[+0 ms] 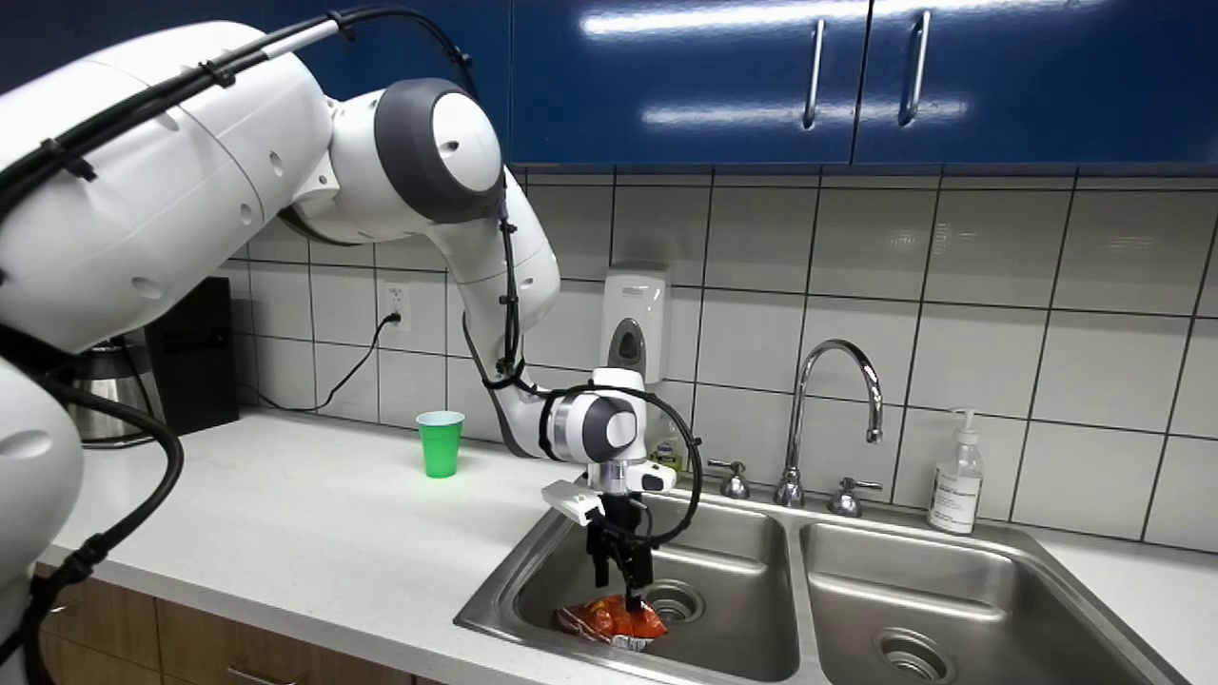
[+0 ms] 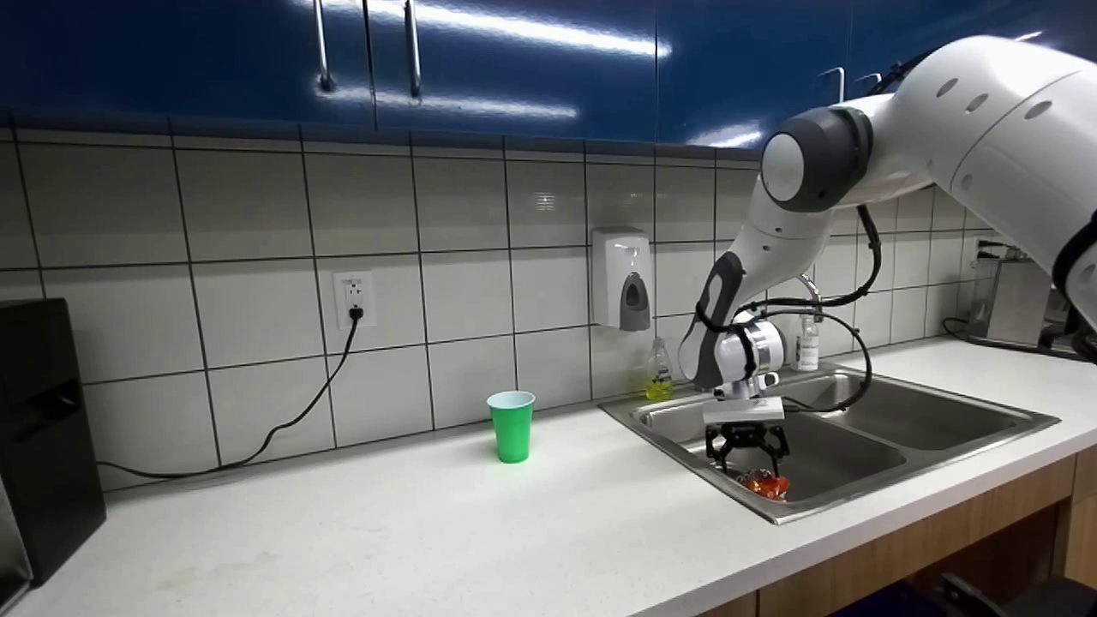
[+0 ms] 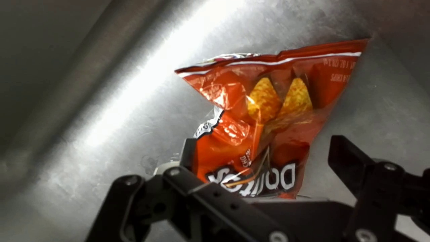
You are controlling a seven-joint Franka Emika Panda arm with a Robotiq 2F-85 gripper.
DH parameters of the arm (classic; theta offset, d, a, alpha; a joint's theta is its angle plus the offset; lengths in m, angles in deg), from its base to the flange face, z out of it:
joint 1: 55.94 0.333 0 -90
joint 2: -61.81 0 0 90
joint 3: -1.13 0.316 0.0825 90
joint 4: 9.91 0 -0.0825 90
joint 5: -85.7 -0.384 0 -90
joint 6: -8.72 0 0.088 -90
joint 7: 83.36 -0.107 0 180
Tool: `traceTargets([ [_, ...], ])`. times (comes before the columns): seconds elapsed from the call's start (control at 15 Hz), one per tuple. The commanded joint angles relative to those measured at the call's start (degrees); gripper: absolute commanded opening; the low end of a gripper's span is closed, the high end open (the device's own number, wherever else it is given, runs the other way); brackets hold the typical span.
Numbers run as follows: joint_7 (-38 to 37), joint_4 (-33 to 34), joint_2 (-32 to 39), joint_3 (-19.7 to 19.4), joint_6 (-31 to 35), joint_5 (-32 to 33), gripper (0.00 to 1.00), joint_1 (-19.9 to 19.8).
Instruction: Pick up the doritos from the sink and place them on the counter top to the left of the sink
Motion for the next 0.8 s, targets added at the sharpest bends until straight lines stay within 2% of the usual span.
traceTargets([
  [0.0,-2.9,0.7,0.7,-0.7,0.1,-2.5,1.00,0.6],
  [0.4,-5.2,0.5,0.9,-0.9,0.8,-4.8,1.00,0.8],
  [0.47,-5.5,0.5,0.9,-1.0,0.9,-4.9,0.97,0.9],
  [0.53,-5.7,0.5,0.9,-1.1,1.0,-5.0,0.74,0.9],
  [0.67,-6.0,0.5,0.9,-1.2,1.2,-5.1,0.69,0.9],
  [0.73,-6.2,0.5,0.9,-1.2,1.3,-5.2,0.60,0.9],
])
